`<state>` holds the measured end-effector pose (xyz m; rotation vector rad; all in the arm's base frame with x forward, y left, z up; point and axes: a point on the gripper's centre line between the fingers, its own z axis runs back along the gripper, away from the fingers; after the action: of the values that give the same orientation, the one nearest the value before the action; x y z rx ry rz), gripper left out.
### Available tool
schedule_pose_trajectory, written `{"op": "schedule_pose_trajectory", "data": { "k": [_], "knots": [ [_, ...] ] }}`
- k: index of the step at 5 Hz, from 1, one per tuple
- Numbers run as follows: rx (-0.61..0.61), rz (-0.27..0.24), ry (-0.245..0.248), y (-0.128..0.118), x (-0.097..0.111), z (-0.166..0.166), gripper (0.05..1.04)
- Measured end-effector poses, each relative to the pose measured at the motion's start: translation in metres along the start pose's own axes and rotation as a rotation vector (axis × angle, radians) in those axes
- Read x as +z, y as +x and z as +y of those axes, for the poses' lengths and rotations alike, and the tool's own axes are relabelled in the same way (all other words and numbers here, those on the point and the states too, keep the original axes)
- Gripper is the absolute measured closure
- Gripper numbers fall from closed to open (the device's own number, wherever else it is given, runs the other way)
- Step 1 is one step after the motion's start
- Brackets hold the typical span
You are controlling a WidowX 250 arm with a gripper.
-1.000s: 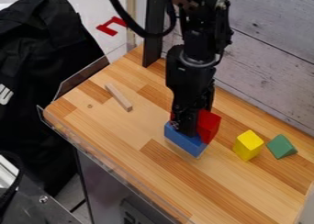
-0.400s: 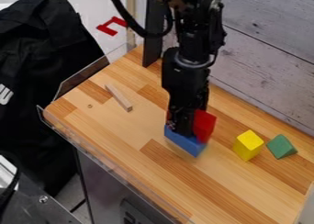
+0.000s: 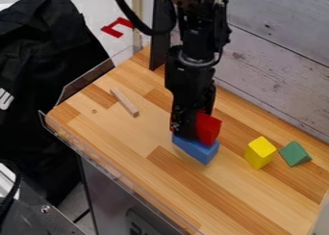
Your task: Put the red arch on top of the blue rectangular block
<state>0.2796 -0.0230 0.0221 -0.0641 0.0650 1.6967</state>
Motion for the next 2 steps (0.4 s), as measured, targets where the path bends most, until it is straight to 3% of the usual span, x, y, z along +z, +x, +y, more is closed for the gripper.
{"op": "schedule_pose_trajectory", "data": {
  "k": [2],
  "knots": [
    [-0.004, -0.006, 0.000, -0.0004, 0.0003, 0.0003, 0.084]
  ]
}}
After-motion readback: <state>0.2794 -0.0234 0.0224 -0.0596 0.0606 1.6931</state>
